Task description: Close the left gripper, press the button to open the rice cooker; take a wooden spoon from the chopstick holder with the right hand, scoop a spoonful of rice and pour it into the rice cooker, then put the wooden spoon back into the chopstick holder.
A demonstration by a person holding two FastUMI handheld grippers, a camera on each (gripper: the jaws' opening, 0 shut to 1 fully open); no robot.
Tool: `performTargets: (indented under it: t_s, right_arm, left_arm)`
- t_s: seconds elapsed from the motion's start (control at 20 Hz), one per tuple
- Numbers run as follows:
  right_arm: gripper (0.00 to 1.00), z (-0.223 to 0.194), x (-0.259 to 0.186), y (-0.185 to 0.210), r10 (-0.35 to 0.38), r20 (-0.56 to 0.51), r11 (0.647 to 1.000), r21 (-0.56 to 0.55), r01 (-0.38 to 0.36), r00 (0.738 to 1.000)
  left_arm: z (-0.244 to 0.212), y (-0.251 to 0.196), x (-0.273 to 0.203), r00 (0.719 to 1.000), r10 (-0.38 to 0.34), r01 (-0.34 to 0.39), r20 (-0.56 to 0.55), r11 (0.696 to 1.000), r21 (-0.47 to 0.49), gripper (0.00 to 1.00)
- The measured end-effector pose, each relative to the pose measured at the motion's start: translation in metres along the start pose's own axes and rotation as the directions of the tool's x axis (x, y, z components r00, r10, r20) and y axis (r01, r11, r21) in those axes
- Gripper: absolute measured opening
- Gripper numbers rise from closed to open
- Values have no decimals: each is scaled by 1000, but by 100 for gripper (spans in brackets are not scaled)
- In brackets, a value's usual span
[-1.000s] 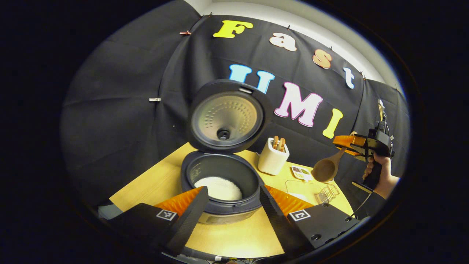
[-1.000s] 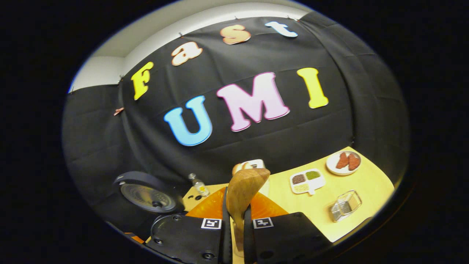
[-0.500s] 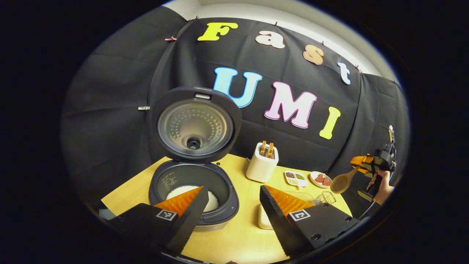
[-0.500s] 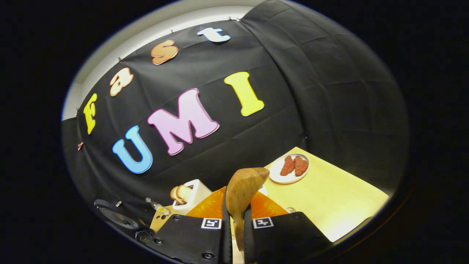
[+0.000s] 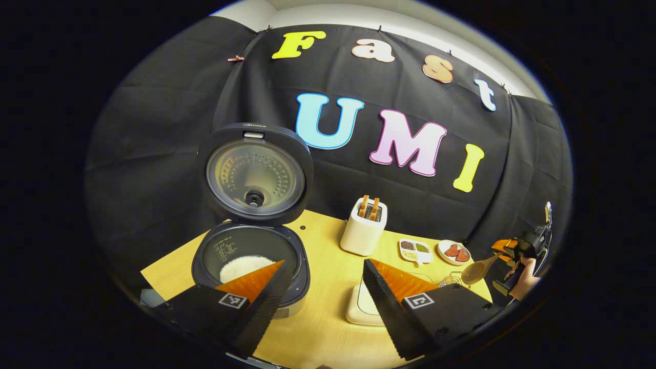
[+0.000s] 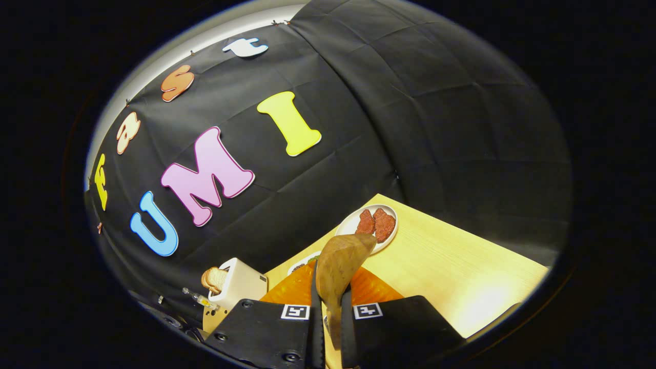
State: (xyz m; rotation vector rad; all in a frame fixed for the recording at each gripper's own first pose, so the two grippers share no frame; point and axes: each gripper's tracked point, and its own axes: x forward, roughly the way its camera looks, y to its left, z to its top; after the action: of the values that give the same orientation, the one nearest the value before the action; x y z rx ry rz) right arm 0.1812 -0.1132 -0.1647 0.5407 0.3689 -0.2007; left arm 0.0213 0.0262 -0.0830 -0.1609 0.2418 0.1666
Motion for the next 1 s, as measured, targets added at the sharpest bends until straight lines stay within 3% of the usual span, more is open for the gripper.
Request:
performTargets:
  t_s: [0.2,0.4,0.75,0.85,1.0]
  right_arm:
    - [17,-33,24,-7,9,-84,1000,9,-8,996]
    - [17,-60,43,-12,-9,-141,1000,-23,6,990]
    - [23,-78,44,-8,-12,-169,997,-81,-1,986]
    - [17,-74,36,-6,-13,-147,995,-99,-1,989]
    - [66,-69,22,-2,-19,-118,995,-102,7,993]
  left_arm:
    - [2,-4,-6,999,51,-51,3,999,6,95]
    - [13,-5,-10,997,77,-76,14,993,-94,95]
    - [70,36,-11,977,157,-154,147,987,-32,95]
    - [86,48,-10,968,169,-171,186,985,-6,95]
    - [115,67,-10,946,200,-220,257,974,52,95]
